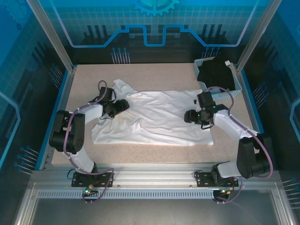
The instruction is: Fold the inside-out t-shirt
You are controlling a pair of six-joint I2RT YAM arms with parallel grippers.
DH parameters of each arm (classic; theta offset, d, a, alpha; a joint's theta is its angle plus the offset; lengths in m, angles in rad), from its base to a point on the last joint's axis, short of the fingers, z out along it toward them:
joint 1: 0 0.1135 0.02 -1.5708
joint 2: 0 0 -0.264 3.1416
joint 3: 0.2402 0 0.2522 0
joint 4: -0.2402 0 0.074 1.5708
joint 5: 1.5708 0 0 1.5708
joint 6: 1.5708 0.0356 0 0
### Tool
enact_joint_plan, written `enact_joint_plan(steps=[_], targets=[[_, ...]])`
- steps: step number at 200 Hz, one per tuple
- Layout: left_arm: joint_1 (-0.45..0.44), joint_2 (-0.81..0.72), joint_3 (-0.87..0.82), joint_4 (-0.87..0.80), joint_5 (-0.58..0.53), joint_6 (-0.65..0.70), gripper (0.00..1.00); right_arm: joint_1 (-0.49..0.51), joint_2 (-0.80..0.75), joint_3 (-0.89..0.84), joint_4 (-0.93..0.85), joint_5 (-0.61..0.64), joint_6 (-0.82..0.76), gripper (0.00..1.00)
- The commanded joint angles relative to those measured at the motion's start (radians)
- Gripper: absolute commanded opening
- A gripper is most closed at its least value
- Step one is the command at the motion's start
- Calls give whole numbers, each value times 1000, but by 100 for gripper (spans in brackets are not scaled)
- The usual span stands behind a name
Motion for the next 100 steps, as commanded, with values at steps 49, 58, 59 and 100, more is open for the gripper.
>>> enact_joint_plan(steps=[49, 58, 59, 100], targets=[[87, -38, 51, -29, 2, -4, 73, -8, 249, 240, 2, 16, -46, 67], [107, -26, 40, -15, 17, -25, 73, -9, 290, 263, -26, 16, -43, 66], [109, -25, 38, -13, 19, -26, 73, -11, 295, 264, -30, 16, -43, 66], [170, 46, 8, 11, 106, -56, 72, -29, 428, 302, -107, -46, -59, 64]])
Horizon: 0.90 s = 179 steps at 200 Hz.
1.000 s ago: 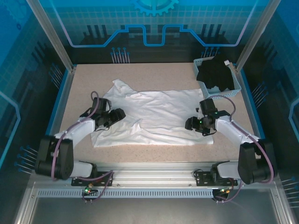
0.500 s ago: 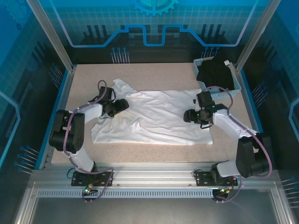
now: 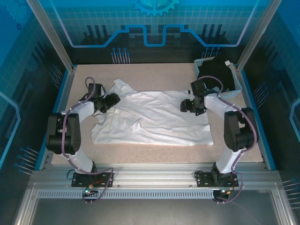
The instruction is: Fold the inside-out t-shirt
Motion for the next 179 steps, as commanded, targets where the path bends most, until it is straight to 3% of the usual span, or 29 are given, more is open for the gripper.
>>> enact_joint_plan(steps=[1, 49, 109, 145, 179], targets=[[20, 35, -28, 7, 69, -27, 72, -14, 55, 27, -100, -51, -17, 64], [37, -52, -181, -8, 47, -11, 72, 7, 70, -19, -187, -82, -42, 62], [48, -285, -418, -40, 9, -58, 72, 42, -48, -174, -203, -66, -14, 61], [48, -324, -280, -87, -87, -14, 73, 33, -155, -132, -113, -38, -13, 64], [46, -282, -162, -2, -66, -51, 73, -49, -100, -10, -12, 71, 4, 65]])
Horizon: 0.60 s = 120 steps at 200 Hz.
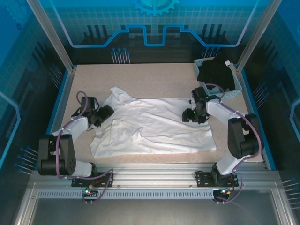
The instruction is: Fold the inside-out t-shirt
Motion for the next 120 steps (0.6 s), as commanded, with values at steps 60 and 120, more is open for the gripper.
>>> enact_joint_plan(steps=[60, 120], targets=[[0, 48, 125, 92, 26, -8, 73, -79, 318, 390, 78, 317, -143, 64], [0, 33, 113, 81, 30, 20, 73, -144, 440, 525, 61, 318, -216, 64]])
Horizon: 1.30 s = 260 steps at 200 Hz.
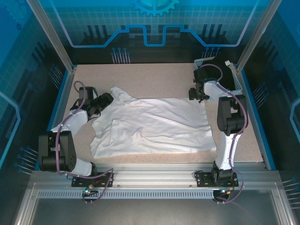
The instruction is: Fold the inside-out t-shirt
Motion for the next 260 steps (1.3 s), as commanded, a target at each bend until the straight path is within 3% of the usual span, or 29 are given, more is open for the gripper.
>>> enact_joint_plan(steps=[1, 46, 104, 169, 218, 260], targets=[[1, -14, -1, -1, 18, 24, 73, -43, 35, 62, -23, 18, -46, 64], [1, -4, -8, 2, 19, 30, 74, -77, 104, 124, -78, -34, -43, 63], [1, 7, 0, 1, 22, 37, 74, -92, 197, 232, -193, -111, -24, 54], [0, 37, 34, 2, 24, 38, 74, -96, 233, 268, -223, -130, -36, 24], [-11, 189, 232, -97, 24, 83, 73, -97, 211, 254, -198, -133, -47, 9], [-16, 422, 506, -269, -34, 174, 69, -95, 191, 235, -184, -134, -54, 7]])
